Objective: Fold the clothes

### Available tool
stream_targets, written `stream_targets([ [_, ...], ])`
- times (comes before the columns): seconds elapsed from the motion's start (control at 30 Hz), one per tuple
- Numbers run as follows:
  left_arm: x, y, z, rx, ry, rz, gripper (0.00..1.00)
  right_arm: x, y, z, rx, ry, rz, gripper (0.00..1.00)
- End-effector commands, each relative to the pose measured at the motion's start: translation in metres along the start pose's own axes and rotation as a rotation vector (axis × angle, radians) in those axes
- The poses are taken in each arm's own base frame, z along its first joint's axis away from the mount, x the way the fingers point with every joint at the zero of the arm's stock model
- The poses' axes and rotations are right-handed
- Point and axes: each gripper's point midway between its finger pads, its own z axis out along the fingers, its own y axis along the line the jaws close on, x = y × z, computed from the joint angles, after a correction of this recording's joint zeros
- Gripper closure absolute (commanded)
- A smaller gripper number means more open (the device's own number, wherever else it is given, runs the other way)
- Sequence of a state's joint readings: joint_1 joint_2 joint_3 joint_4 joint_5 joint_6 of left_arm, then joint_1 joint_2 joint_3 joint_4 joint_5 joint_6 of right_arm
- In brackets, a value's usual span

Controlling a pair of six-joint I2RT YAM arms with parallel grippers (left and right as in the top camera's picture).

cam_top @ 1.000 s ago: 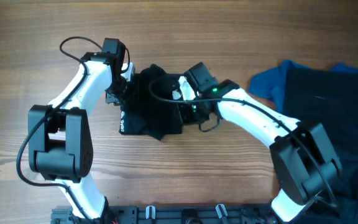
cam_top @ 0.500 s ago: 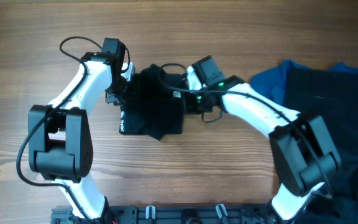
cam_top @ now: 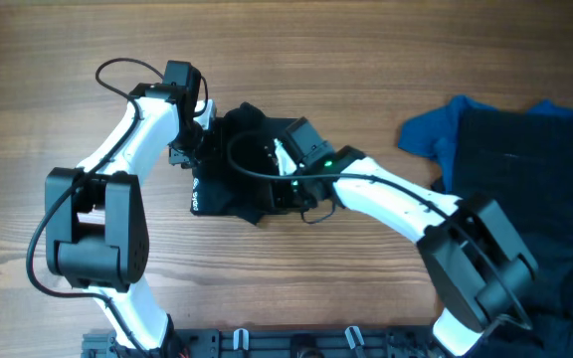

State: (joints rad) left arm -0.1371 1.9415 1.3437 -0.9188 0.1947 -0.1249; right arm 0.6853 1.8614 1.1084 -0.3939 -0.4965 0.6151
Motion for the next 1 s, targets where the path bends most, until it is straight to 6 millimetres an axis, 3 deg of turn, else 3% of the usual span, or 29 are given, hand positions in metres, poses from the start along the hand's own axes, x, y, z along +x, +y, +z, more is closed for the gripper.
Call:
stream_targets([
  [0.0,0.004,0.011,0.014,-0.043,0.032,0.007,0.61,-0.009,-0.019,0.024,0.03,-0.022,0.098,0.42],
  [0.13,0.004,0.011,0.014,-0.043,0.032,0.007,0.61,-0.021,-0.029,0.026,0.073,-0.078,0.099,0.52],
  [0.23,0.004,0.011,0.014,-0.043,0.032,0.007,0.61,-0.026,-0.034,0.023,0.084,-0.095,0.107,0.88],
  [0.3,0.004,0.011,0.014,-0.043,0.033,0.007,0.61,-0.029,-0.037,0.016,0.082,-0.099,0.117,0.96],
  [0.43,0.004,0.011,0.014,-0.044,0.032,0.007,0.59,-0.041,-0.035,-0.017,0.055,-0.119,0.065,0.96],
  [0.53,0.004,0.011,0.014,-0.043,0.031,0.008,0.48,-0.04,-0.03,-0.034,0.032,-0.118,0.01,0.96],
  [0.6,0.01,0.01,0.013,-0.039,0.055,0.003,0.46,-0.035,-0.018,-0.037,-0.021,-0.093,-0.075,0.59],
  [0.63,0.016,0.011,0.012,-0.043,0.077,0.0,0.46,-0.031,-0.018,-0.036,-0.024,-0.078,-0.066,0.55],
  [0.73,0.035,0.01,-0.002,-0.006,0.147,-0.037,0.44,-0.017,-0.025,-0.035,0.002,-0.021,-0.013,0.56],
  [0.87,0.042,0.006,-0.028,0.092,0.143,-0.089,0.42,-0.008,-0.037,-0.024,0.03,0.024,0.088,0.65],
  [0.97,0.05,0.008,-0.028,0.088,0.172,-0.098,0.4,-0.001,-0.04,-0.011,0.033,0.054,0.12,0.64],
])
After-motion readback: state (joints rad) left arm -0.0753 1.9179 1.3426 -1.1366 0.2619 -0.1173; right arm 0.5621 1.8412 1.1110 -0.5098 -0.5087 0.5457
